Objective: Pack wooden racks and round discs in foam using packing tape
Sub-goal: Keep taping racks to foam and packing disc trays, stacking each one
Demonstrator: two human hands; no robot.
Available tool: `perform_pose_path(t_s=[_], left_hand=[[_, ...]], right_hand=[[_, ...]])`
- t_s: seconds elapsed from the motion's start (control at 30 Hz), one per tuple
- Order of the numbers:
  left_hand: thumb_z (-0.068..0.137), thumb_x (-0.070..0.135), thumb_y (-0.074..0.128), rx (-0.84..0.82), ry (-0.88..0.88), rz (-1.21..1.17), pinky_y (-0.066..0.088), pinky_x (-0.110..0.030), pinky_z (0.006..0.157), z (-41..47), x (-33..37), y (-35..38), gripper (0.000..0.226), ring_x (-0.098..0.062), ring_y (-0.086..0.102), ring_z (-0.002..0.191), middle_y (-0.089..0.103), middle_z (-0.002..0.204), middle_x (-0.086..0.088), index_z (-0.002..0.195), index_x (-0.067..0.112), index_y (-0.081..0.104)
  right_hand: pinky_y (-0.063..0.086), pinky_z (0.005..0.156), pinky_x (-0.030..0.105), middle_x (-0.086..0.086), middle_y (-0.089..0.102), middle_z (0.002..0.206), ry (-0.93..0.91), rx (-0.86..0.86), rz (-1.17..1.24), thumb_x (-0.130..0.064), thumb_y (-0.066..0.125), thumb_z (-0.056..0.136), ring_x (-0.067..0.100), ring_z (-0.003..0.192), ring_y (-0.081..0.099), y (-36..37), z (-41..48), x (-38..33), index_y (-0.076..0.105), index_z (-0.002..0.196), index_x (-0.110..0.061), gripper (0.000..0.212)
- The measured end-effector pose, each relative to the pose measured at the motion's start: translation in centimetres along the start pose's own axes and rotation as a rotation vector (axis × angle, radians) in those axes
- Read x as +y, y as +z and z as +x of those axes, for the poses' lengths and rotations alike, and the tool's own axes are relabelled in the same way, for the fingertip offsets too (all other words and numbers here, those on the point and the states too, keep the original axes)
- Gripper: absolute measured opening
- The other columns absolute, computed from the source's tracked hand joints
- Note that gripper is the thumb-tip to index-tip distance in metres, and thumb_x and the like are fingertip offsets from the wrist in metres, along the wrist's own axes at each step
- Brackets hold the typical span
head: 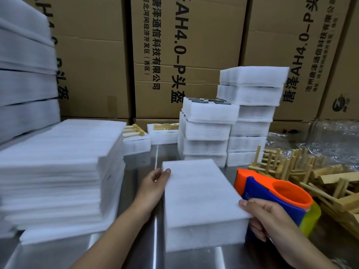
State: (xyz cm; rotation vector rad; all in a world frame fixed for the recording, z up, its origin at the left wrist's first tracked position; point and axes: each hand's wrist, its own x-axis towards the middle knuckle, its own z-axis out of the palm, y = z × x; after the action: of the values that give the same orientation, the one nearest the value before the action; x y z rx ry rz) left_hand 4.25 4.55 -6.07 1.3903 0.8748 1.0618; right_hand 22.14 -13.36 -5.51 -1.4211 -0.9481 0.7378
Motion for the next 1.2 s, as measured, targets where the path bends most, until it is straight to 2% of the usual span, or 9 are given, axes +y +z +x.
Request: perform_pose_path(t_s=[0.23,0.33,0.43,0.53,0.6,0.7,0.83,0.97,1.2], left_hand=[[0.093,0.045,0.05,-0.019,-0.041,0.003,0.049,-0.023,0.074,0.1,0.2,-0.2,0.027,-0.006,0.067,0.087,0.073,0.09,0.01,0.094,0.026,0.069],[0.094,0.043,0.047,-0.007,-0.021,-0.03,0.045,-0.03,0.093,0.0,0.6,0.0,0.03,-0.009,0.06,0.106,0.066,0.115,0.009,0.112,0.025,0.064],[0.089,0.042,0.055,-0.096,0.321,0.045,0.033,-0.021,0.103,-0.9,1.8,-0.6,0.027,-0.003,0.039,0.13,0.046,0.138,0.021,0.116,0.042,0.059],[0.08,0.052,0.055,-0.48,0.618,0.336,0.023,-0.021,0.108,-2.0,2.9,-1.0,0.039,0.004,0.026,0.137,0.043,0.14,0.027,0.118,0.048,0.061],[0.078,0.056,0.056,-0.6,0.673,0.533,0.021,-0.028,0.113,-2.3,2.6,-1.1,0.043,0.007,0.023,0.137,0.045,0.138,0.028,0.119,0.045,0.06],[0.078,0.06,0.049,-0.586,0.668,0.725,0.013,-0.029,0.117,-2.3,1.8,-1.0,0.051,0.014,0.021,0.134,0.045,0.135,0.03,0.124,0.04,0.058],[0.077,0.06,0.046,-0.549,0.621,0.643,0.013,-0.023,0.116,-2.1,1.9,-0.9,0.042,0.015,0.03,0.13,0.051,0.128,0.028,0.114,0.044,0.059],[0.077,0.059,0.047,-0.55,0.623,0.63,0.013,-0.024,0.116,-2.0,1.7,-0.7,0.037,0.013,0.033,0.129,0.055,0.126,0.024,0.11,0.048,0.058],[0.077,0.057,0.05,-0.572,0.583,0.617,0.014,-0.027,0.117,-1.9,1.9,-0.9,0.036,0.011,0.037,0.128,0.056,0.126,0.023,0.109,0.045,0.06]], right_hand=[[0.018,0.038,0.023,0.004,0.032,0.041,-0.043,-0.002,0.008,-0.032,0.066,0.068,0.016,0.036,0.027,0.0,-0.2,0.3,0.042,0.043,-0.018,0.038],[0.025,0.038,0.016,-0.001,0.036,0.04,-0.157,0.073,-0.008,-0.016,0.064,0.083,0.008,0.037,0.032,-0.1,-0.4,0.6,0.045,0.043,-0.016,0.044],[0.033,0.047,0.014,0.001,0.045,0.047,-0.449,0.165,-0.184,-0.005,0.063,0.087,0.004,0.045,0.041,0.1,-0.5,-0.5,0.051,0.053,-0.015,0.037],[0.043,0.075,0.016,-0.012,0.064,0.092,-0.657,0.003,-0.526,-0.043,0.065,0.082,0.002,0.084,0.059,0.9,-0.6,-3.0,0.067,0.085,-0.039,0.006],[0.02,0.106,0.009,-0.038,0.039,0.134,-0.623,-0.267,-0.846,-0.069,0.05,0.077,-0.014,0.128,0.031,1.8,-0.3,-4.0,0.053,0.107,-0.065,0.03],[-0.013,0.11,0.013,-0.048,-0.004,0.142,-0.539,-0.531,-1.152,-0.073,0.044,0.081,-0.023,0.132,-0.011,3.0,0.4,-4.4,0.027,0.118,-0.076,0.041],[-0.005,0.113,0.016,-0.041,-0.011,0.147,-0.513,-0.533,-1.138,-0.068,0.042,0.085,-0.021,0.132,-0.012,3.3,0.9,-3.8,0.02,0.114,-0.08,0.038],[-0.004,0.11,0.014,-0.051,-0.017,0.133,-0.523,-0.575,-1.179,-0.074,0.035,0.08,-0.035,0.114,-0.02,2.9,1.3,-3.8,0.017,0.114,-0.083,0.039],[-0.016,0.107,0.01,-0.053,-0.025,0.13,-0.526,-0.539,-1.217,-0.08,0.018,0.074,-0.024,0.127,-0.02,3.2,1.1,-3.1,0.007,0.109,-0.086,0.038]])
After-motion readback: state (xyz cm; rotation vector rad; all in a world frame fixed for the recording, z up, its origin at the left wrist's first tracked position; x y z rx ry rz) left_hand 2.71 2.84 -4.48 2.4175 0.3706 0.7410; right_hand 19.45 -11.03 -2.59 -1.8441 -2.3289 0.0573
